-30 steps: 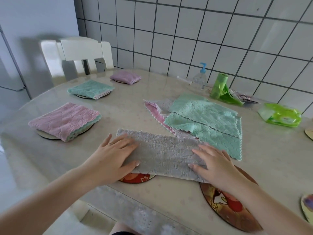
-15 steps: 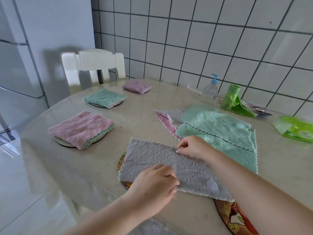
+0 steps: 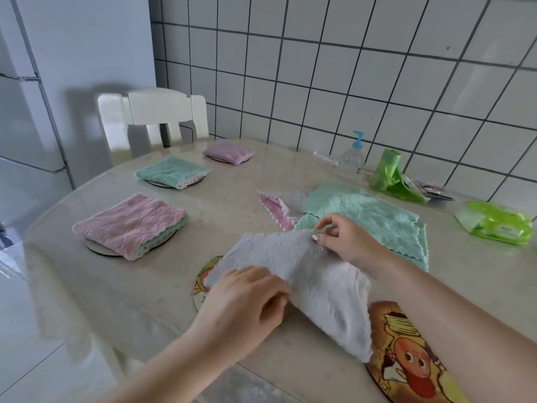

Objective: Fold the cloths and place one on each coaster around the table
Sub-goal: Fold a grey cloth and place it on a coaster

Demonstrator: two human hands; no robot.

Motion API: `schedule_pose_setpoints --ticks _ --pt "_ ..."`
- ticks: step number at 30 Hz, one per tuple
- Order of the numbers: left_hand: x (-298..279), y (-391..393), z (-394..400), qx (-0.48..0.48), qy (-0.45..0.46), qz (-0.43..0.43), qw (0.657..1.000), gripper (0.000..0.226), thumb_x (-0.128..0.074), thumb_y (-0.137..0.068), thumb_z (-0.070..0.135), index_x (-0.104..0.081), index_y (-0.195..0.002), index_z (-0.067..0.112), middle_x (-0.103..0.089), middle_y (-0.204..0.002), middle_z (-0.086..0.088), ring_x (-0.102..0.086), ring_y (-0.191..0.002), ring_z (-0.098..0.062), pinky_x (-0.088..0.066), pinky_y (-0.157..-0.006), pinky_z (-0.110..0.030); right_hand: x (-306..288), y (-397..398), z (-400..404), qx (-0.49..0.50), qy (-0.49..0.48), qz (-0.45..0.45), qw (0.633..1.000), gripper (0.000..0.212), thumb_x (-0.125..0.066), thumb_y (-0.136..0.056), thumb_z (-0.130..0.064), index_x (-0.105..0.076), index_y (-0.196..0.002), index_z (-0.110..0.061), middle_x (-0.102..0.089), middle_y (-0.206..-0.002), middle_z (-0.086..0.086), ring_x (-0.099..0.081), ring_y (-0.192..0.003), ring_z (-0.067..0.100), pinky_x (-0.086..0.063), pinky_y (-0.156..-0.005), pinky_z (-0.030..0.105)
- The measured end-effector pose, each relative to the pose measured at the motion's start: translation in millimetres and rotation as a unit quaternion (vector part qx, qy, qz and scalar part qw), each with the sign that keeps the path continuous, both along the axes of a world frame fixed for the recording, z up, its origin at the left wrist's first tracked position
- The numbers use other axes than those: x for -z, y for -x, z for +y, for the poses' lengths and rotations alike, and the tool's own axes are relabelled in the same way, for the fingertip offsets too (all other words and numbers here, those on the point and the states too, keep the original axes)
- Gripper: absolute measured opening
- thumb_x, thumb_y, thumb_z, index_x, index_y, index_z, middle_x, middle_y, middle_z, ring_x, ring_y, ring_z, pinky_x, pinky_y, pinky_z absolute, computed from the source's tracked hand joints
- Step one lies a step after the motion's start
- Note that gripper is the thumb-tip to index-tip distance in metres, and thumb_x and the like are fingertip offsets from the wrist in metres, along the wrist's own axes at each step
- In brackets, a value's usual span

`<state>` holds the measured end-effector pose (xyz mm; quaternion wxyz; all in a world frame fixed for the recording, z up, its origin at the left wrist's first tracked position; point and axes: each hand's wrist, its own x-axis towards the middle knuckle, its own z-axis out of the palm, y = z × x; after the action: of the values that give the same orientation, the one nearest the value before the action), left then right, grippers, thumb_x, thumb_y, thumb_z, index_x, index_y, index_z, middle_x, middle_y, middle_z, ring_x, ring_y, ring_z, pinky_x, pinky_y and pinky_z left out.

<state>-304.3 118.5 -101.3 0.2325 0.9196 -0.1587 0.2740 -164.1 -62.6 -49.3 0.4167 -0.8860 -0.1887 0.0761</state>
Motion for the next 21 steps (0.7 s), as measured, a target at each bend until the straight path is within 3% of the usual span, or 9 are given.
schedule_pose_setpoints --ticks 4,7,9,12,13,14,16,18,21 --pt "-7.6 11.5 18.9 -0.06 0.129 0.044 0.989 0.016 -0.049 -0.081 0.033 -0.058 -0.093 0.039 -0.059 -0.067 0.025 -0.053 -0.062 0.009 -0.041 -0.058 -0.009 -16.2 16.5 -10.7 -0.039 -0.079 0.108 0.99 0.023 -0.049 -0.09 0.001 -0.062 -0.096 -0.017 -0.051 -0.074 0.004 -0.048 -0.066 0.012 -0.038 -0.059 0.022" --pt "-5.7 18.1 24.1 -0.035 0.263 0.105 0.959 0.015 -0.048 -0.085 0.027 -0.056 -0.09 0.038 -0.066 -0.072 0.012 -0.062 -0.063 -0.004 -0.051 -0.061 -0.026 -19.2 30.0 -15.8 -0.089 -0.102 0.225 0.965 0.037 -0.043 -0.089 0.006 -0.069 -0.102 -0.017 -0.064 -0.107 0.02 -0.052 -0.088 0.028 -0.045 -0.082 0.044" --pt "-5.9 23.2 21.7 -0.018 0.386 0.156 0.909 0.026 -0.047 -0.092 0.011 -0.06 -0.083 0.032 -0.064 -0.069 0.004 -0.059 -0.058 -0.013 -0.049 -0.055 -0.025 -17.0 37.5 -16.6 -0.119 -0.109 0.255 0.953 0.041 -0.043 -0.091 0.006 -0.065 -0.114 -0.019 -0.063 -0.119 0.013 -0.055 -0.097 0.029 -0.043 -0.095 0.049" --pt "-10.7 27.0 16.9 0.019 0.582 0.227 0.781 0.032 -0.038 -0.096 0.004 -0.064 -0.087 0.02 -0.055 -0.066 -0.009 -0.054 -0.052 -0.018 -0.047 -0.045 -0.026 -11.4 48.7 -14.3 -0.153 -0.125 0.256 0.946 0.048 -0.042 -0.092 0.008 -0.047 -0.134 -0.015 -0.056 -0.13 0.007 -0.065 -0.083 0.005 -0.054 -0.074 0.022" --pt "-11.2 27.3 16.8 0.023 0.601 0.234 0.764 0.028 -0.039 -0.096 0.009 -0.065 -0.093 0.019 -0.057 -0.068 -0.01 -0.055 -0.052 -0.018 -0.046 -0.044 -0.025 -9.0 52.1 -13.0 -0.156 -0.126 0.244 0.949 0.05 -0.043 -0.092 0.008 -0.044 -0.137 -0.016 -0.051 -0.134 0.005 -0.066 -0.079 -0.001 -0.053 -0.07 0.017" --pt "-11.1 26.6 17.7 0.017 0.589 0.233 0.774 0.025 -0.042 -0.096 0.013 -0.064 -0.1 0.023 -0.061 -0.07 -0.005 -0.058 -0.055 -0.016 -0.047 -0.046 -0.025 -5.2 53.3 -12.2 -0.165 -0.121 0.221 0.953 0.052 -0.046 -0.092 0.005 -0.043 -0.137 -0.02 -0.049 -0.136 0.005 -0.067 -0.086 0.002 -0.055 -0.074 0.02" --pt "-9.7 22.3 24.5 0.001 0.496 0.221 0.84 0.032 -0.054 -0.091 0.013 -0.057 -0.114 0.034 -0.07 -0.084 0.013 -0.066 -0.074 -0.006 -0.054 -0.063 -0.022 2.9 53.6 -9.7 -0.169 -0.121 0.166 0.964 0.054 -0.053 -0.089 -0.003 -0.046 -0.134 -0.032 -0.056 -0.13 0.005 -0.061 -0.108 0.024 -0.05 -0.094 0.041" --pt "-10.3 14.6 33.0 -0.011 0.398 0.229 0.888 0.052 -0.06 -0.088 0.012 -0.043 -0.129 0.039 -0.066 -0.109 0.017 -0.064 -0.096 -0.001 -0.053 -0.085 -0.028 7.6 54.6 -2.9 -0.149 -0.126 0.131 0.972 0.056 -0.052 -0.089 -0.003 -0.043 -0.133 -0.037 -0.06 -0.123 -0.006 -0.062 -0.105 0.016 -0.049 -0.095 0.033" --pt "-12.9 1.1 42.8 -0.047 0.321 0.285 0.902 0.064 -0.061 -0.086 0.012 -0.033 -0.142 0.027 -0.056 -0.126 0.009 -0.059 -0.106 -0.004 -0.049 -0.094 -0.033 19.9 55.6 7.2 -0.135 -0.082 0.134 0.978 0.059 -0.049 -0.091 -0.003 -0.032 -0.142 -0.029 -0.046 -0.134 -0.01 -0.059 -0.104 0.003 -0.051 -0.089 0.025"
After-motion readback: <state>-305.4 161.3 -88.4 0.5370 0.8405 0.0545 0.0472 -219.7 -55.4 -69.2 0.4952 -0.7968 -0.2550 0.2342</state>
